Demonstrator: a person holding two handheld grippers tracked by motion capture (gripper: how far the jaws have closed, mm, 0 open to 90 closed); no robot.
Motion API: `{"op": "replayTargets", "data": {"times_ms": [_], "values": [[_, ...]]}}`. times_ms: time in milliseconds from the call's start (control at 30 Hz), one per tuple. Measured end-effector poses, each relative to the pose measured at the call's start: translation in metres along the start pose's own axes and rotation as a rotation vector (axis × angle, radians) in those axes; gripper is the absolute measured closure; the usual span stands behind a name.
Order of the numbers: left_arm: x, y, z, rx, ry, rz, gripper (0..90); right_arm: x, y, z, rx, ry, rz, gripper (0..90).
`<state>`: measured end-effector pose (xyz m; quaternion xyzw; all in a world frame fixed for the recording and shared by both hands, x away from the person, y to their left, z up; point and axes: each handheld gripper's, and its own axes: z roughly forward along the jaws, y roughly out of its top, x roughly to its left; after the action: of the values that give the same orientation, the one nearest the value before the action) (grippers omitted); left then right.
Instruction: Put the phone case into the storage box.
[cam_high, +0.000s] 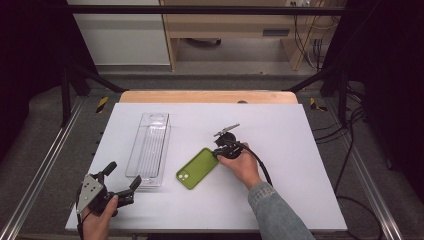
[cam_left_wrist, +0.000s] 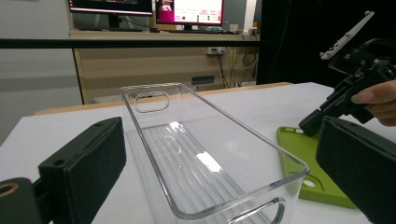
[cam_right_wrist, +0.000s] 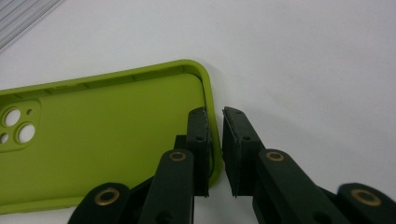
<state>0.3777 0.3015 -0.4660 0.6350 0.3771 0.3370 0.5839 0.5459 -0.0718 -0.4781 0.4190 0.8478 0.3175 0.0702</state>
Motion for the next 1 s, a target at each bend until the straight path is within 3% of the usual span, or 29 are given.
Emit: {"op": "replayTargets", "data": {"times_ms": [1000], "values": [[0.0019,-0.0013,0.0004,0.017,0.013,-0.007,1.5,0.0024,0.0006,-0.0002,0.005,-0.019,-0.056,86.0]]}}
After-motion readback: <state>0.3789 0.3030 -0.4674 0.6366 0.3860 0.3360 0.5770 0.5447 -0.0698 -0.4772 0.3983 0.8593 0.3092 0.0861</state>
